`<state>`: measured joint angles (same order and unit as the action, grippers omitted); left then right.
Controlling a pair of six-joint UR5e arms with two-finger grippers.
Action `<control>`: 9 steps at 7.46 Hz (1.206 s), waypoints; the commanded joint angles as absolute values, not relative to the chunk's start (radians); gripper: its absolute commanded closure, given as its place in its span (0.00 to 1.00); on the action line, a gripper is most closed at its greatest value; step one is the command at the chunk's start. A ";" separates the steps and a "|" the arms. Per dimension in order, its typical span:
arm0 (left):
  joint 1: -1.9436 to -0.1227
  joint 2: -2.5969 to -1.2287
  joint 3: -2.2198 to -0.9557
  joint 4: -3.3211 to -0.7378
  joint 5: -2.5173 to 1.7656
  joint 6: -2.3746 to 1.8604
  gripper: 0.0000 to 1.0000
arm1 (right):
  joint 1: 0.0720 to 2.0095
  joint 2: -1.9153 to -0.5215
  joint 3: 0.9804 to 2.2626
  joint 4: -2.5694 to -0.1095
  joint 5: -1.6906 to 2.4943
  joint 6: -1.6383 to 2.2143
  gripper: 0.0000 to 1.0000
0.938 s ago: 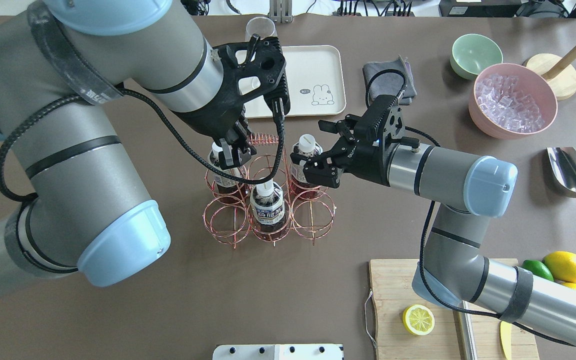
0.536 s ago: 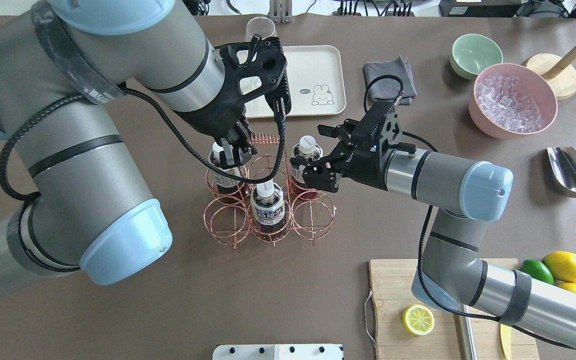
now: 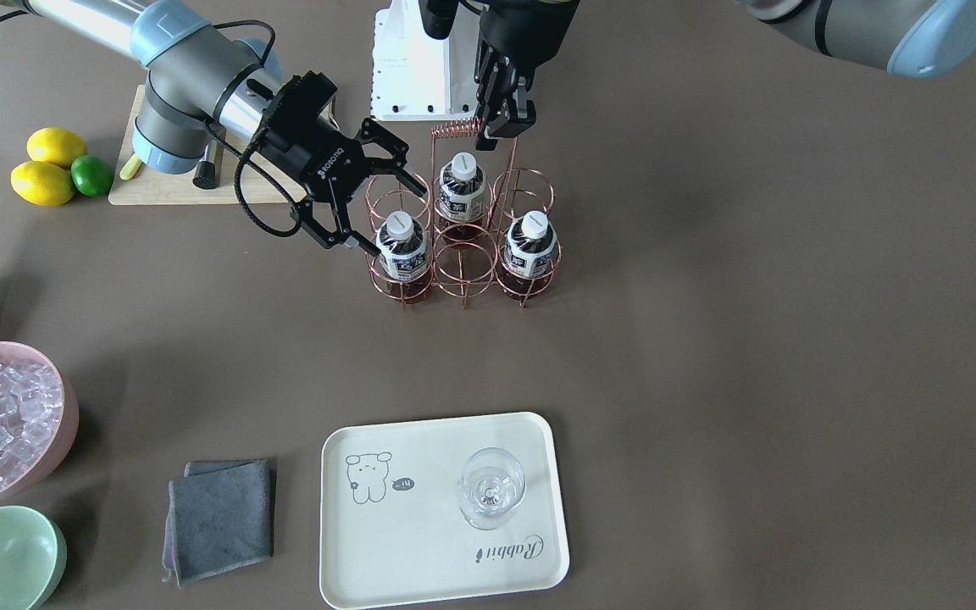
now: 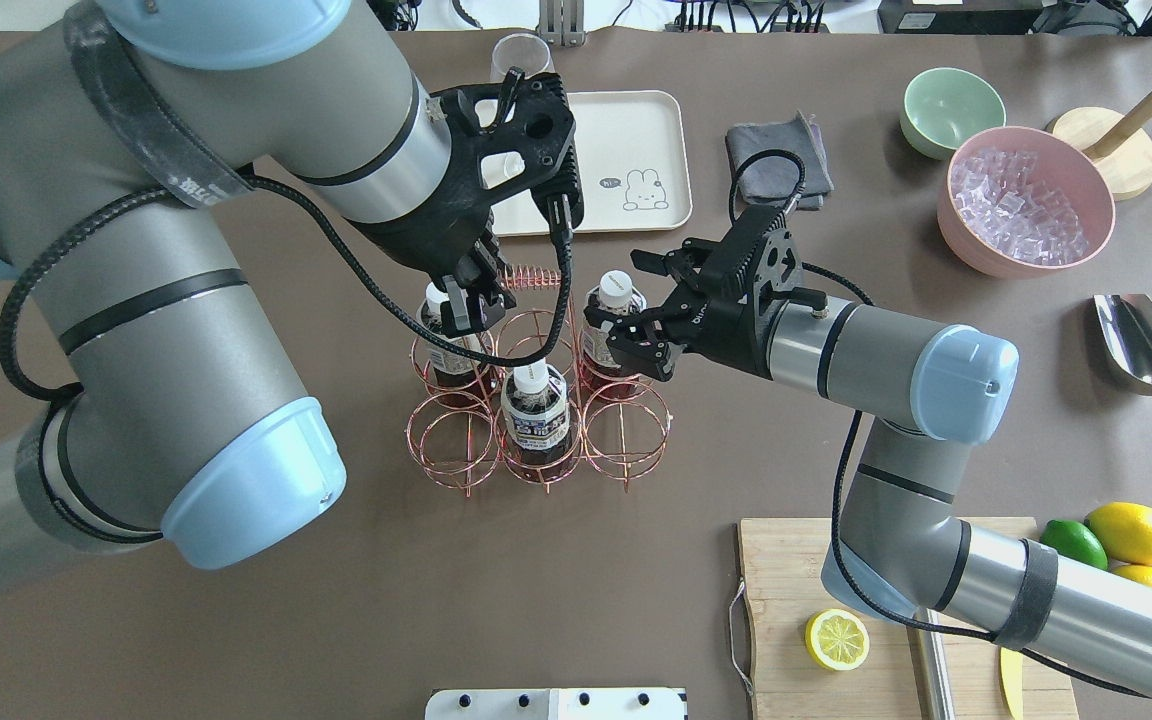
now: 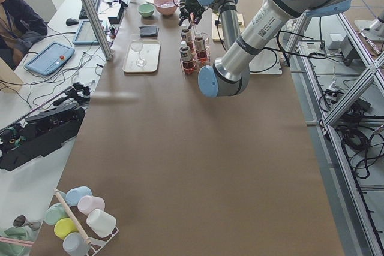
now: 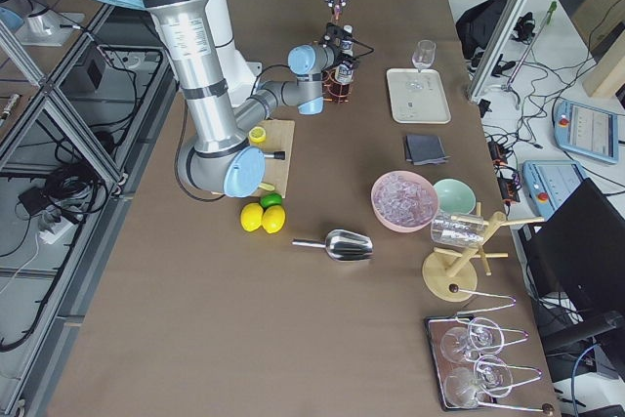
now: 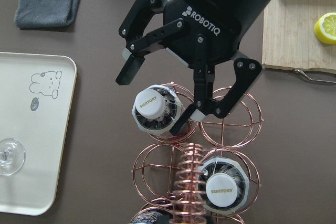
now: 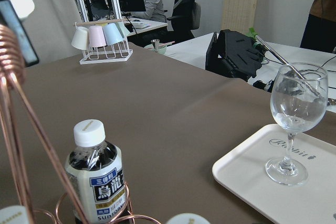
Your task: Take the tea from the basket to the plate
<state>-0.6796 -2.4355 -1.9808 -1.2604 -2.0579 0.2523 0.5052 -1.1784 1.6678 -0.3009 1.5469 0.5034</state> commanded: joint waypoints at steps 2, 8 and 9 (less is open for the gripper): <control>-0.681 -2.436 -1.980 -1.259 -2.057 0.253 1.00 | 0.505 -1.175 1.651 -0.298 1.540 0.472 1.00; -0.683 -2.436 -1.982 -1.259 -2.059 0.253 1.00 | 0.569 -1.123 1.836 -0.557 1.575 0.512 1.00; -0.684 -2.436 -1.983 -1.259 -2.059 0.253 1.00 | 0.616 -1.089 1.842 -0.601 1.619 0.537 1.00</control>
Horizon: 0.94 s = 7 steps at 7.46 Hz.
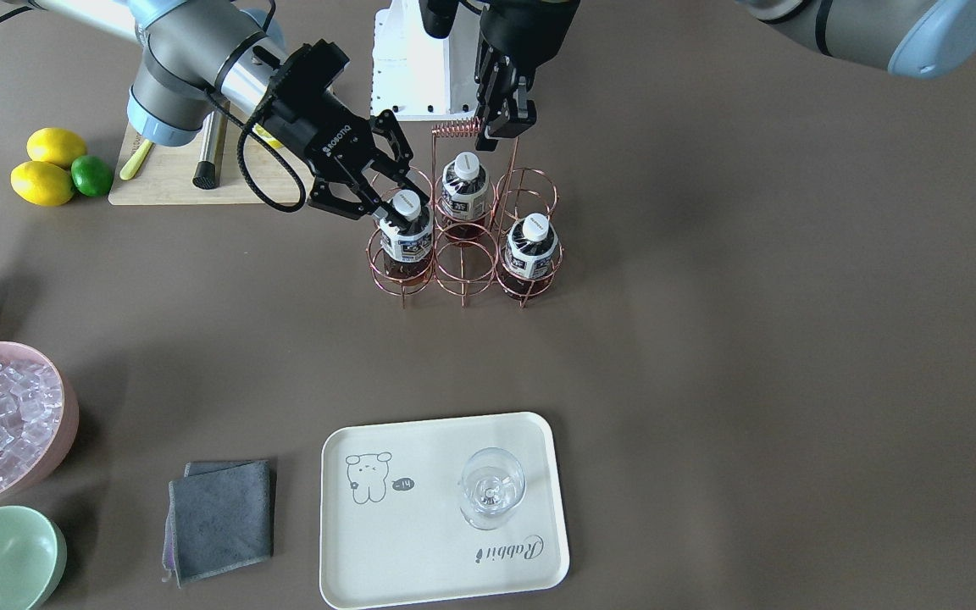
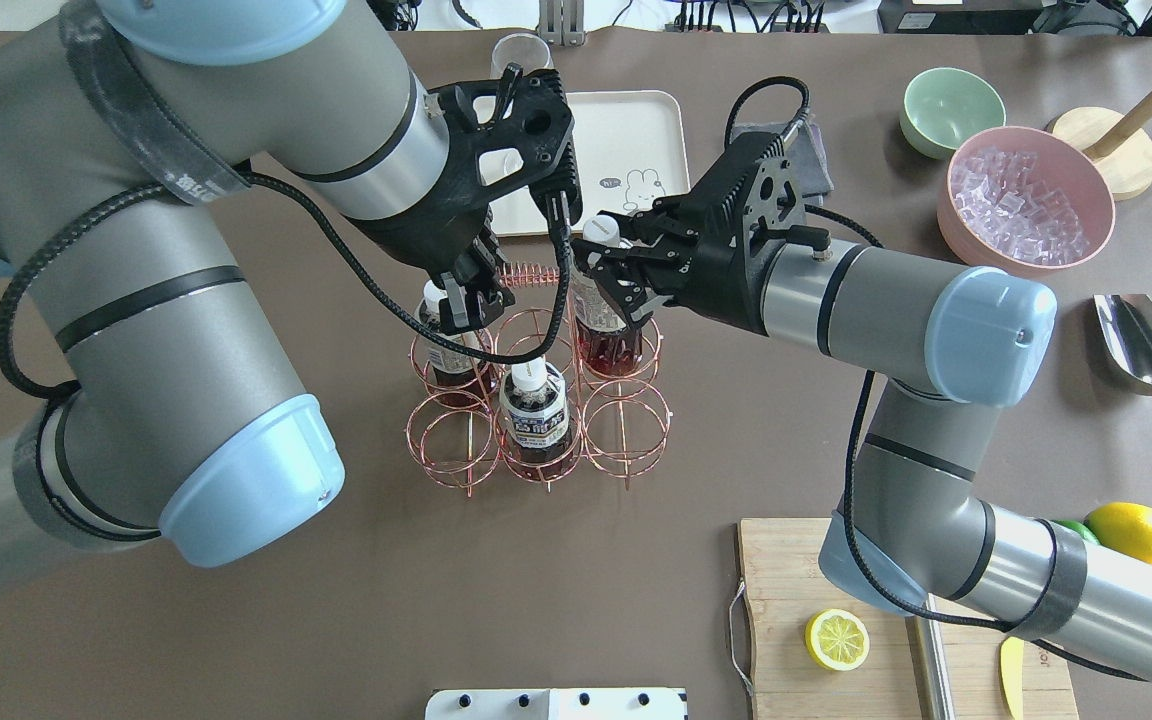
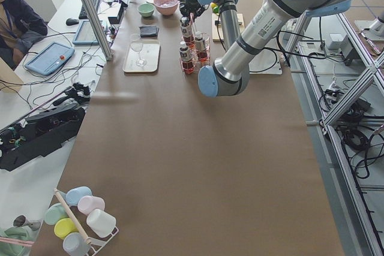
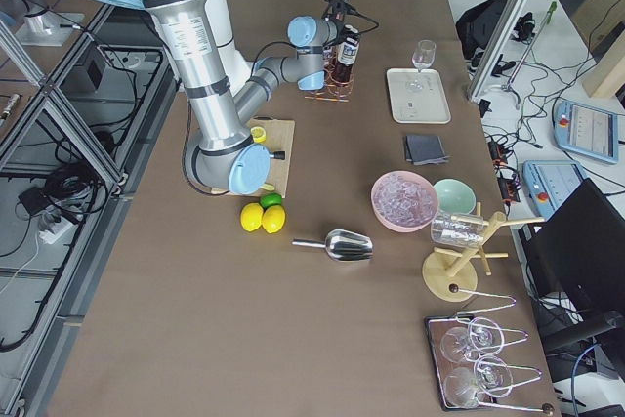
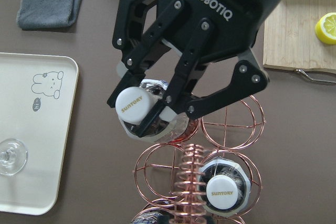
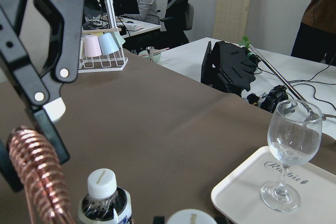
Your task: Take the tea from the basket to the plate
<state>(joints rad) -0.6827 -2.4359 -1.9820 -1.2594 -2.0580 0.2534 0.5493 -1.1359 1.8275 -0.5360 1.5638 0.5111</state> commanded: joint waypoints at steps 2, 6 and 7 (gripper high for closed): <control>-0.683 -2.436 -1.983 -1.259 -2.059 0.255 1.00 | 0.728 -1.033 1.844 -0.679 1.714 0.572 1.00; -0.683 -2.436 -1.983 -1.259 -2.059 0.253 1.00 | 0.824 -0.982 1.801 -0.739 1.772 0.575 1.00; -0.684 -2.436 -1.983 -1.259 -2.059 0.253 1.00 | 0.834 -0.957 1.757 -0.738 1.737 0.575 1.00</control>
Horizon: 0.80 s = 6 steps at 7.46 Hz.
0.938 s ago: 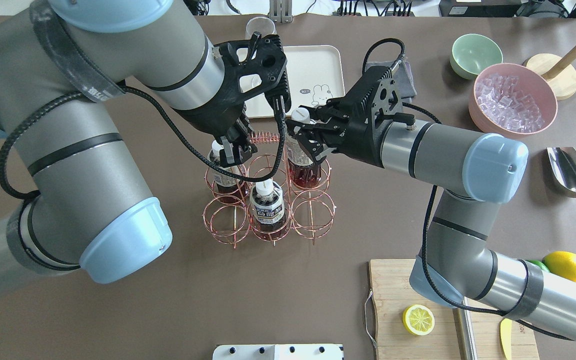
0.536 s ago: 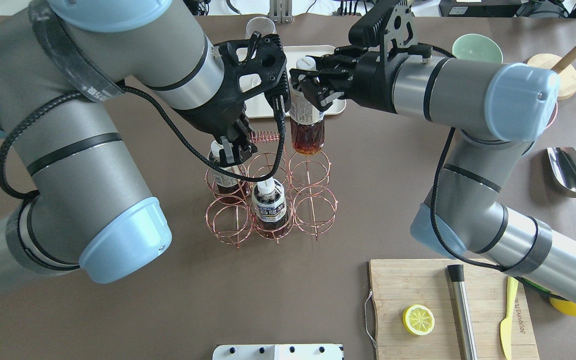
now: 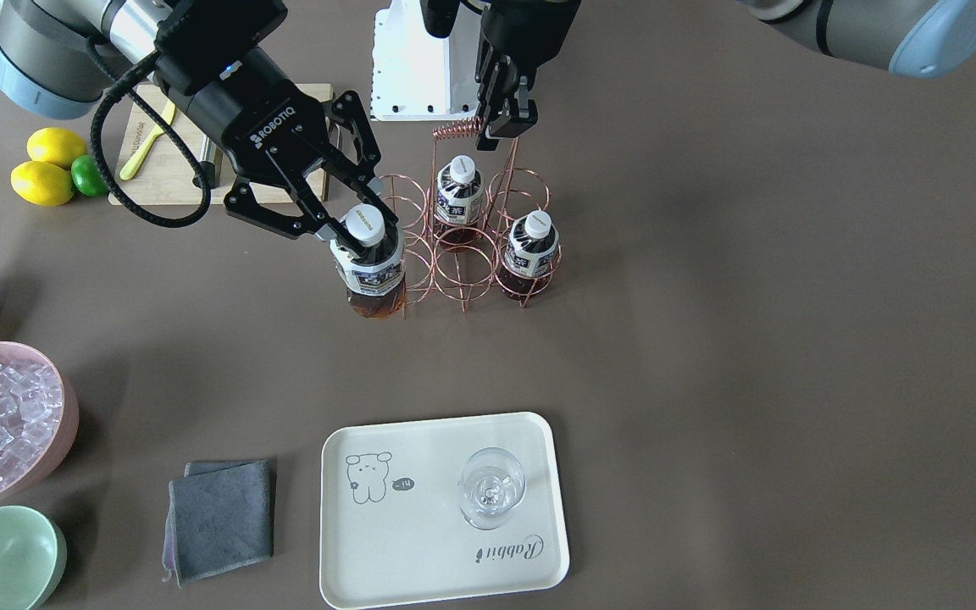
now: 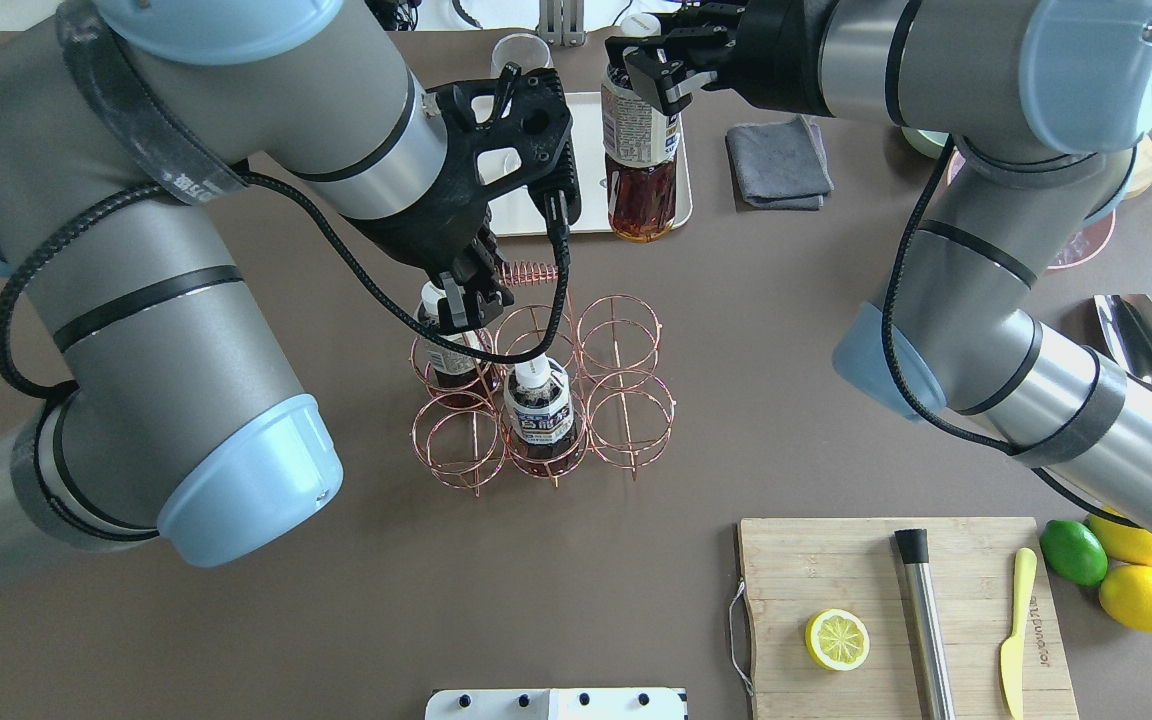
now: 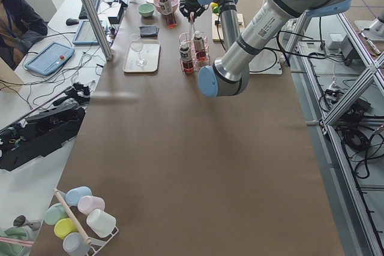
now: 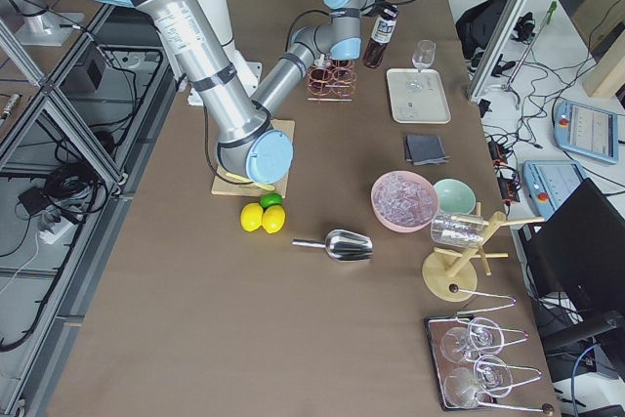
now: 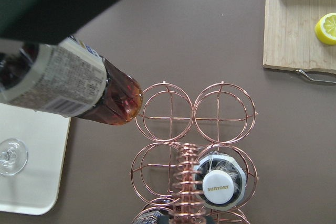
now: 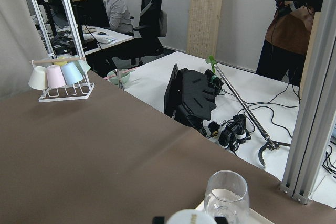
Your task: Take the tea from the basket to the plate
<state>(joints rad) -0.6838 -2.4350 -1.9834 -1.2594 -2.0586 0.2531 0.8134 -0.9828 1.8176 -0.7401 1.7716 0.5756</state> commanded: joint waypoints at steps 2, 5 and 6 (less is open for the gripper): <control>-0.692 -2.436 -1.986 -1.259 -2.062 0.256 1.00 | 0.833 -0.922 1.561 -0.551 1.653 0.577 1.00; -0.748 -2.436 -2.000 -1.258 -2.072 0.264 1.00 | 0.827 -0.836 1.306 -0.356 1.556 0.594 1.00; -0.780 -2.430 -2.003 -1.258 -2.100 0.270 1.00 | 0.821 -0.816 1.283 -0.347 1.536 0.597 1.00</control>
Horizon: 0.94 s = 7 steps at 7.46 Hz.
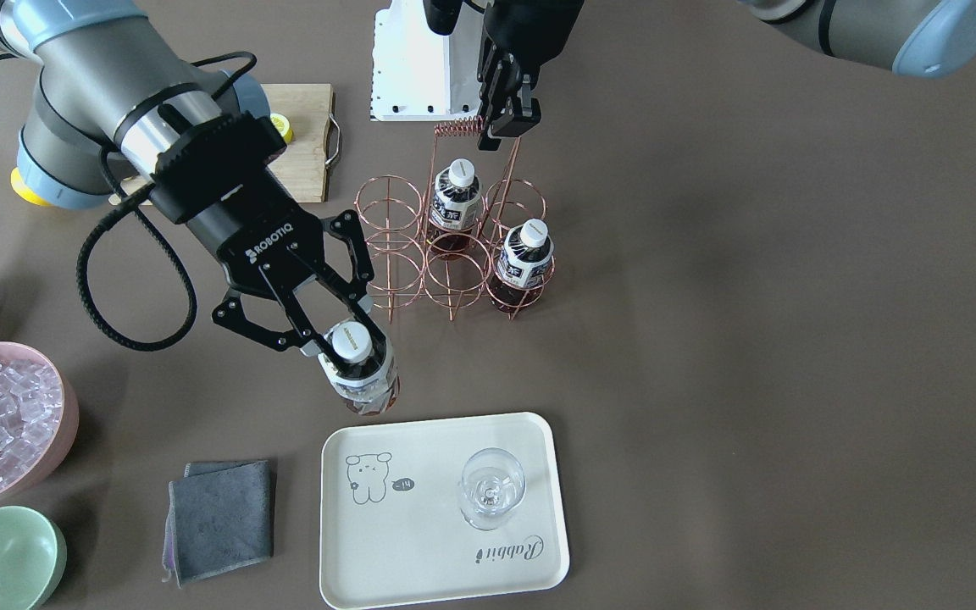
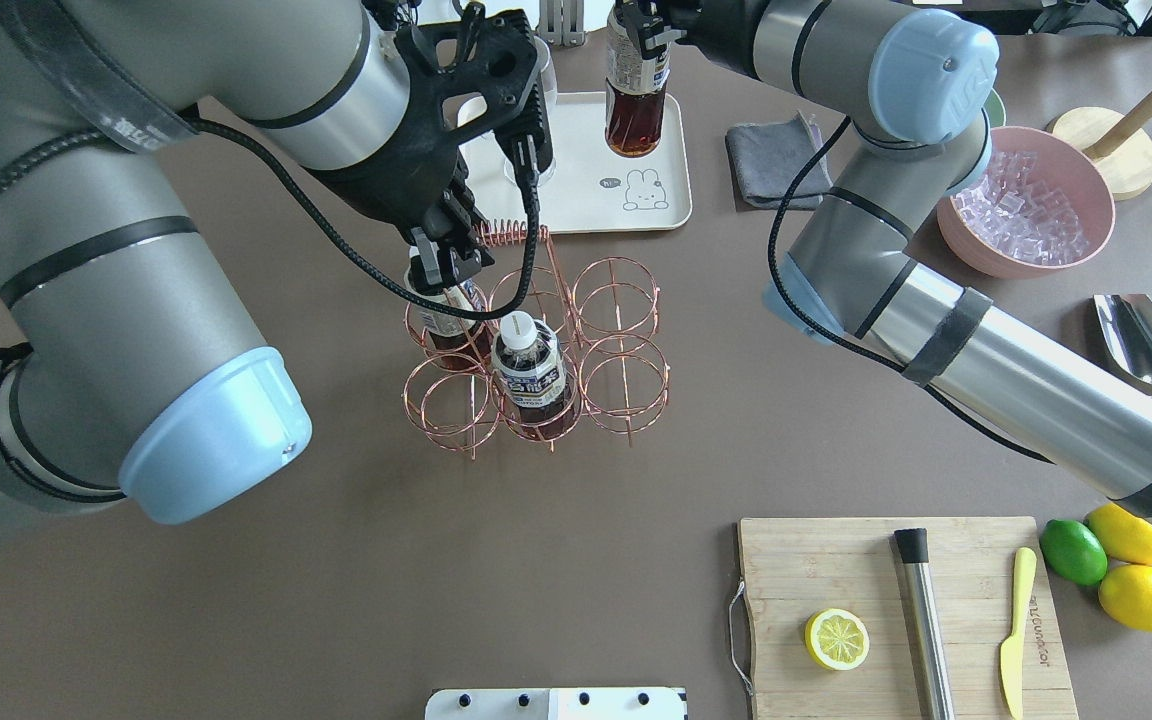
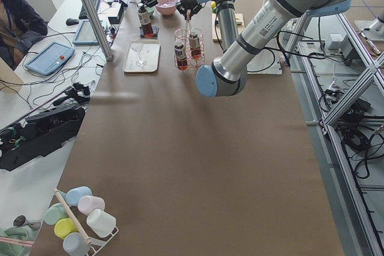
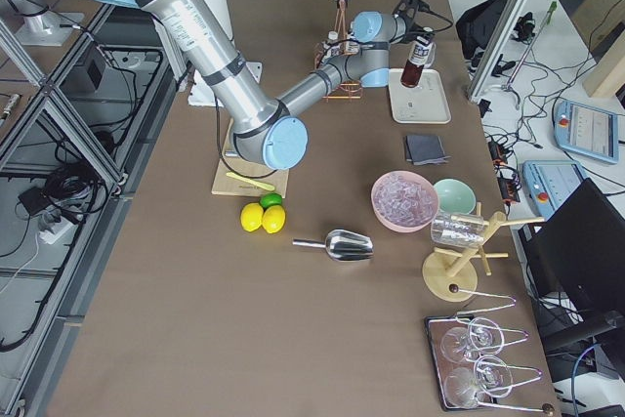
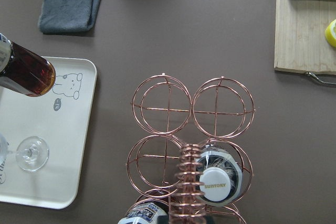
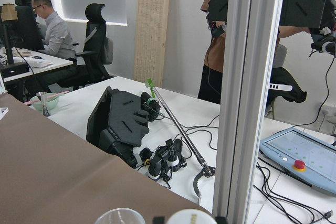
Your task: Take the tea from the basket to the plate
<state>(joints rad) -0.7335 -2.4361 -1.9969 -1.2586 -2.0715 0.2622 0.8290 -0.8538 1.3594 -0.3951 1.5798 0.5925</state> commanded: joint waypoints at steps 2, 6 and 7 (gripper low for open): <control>-0.869 -2.416 -2.002 -1.250 -2.160 0.339 1.00 | 0.730 -0.807 1.238 -0.303 1.402 0.629 1.00; -1.108 -2.300 -1.999 -1.249 -2.308 0.536 1.00 | 0.745 -0.811 1.149 -0.195 1.405 0.627 1.00; -1.170 -2.265 -1.997 -1.241 -2.348 0.598 1.00 | 0.755 -0.811 1.129 -0.195 1.408 0.627 1.00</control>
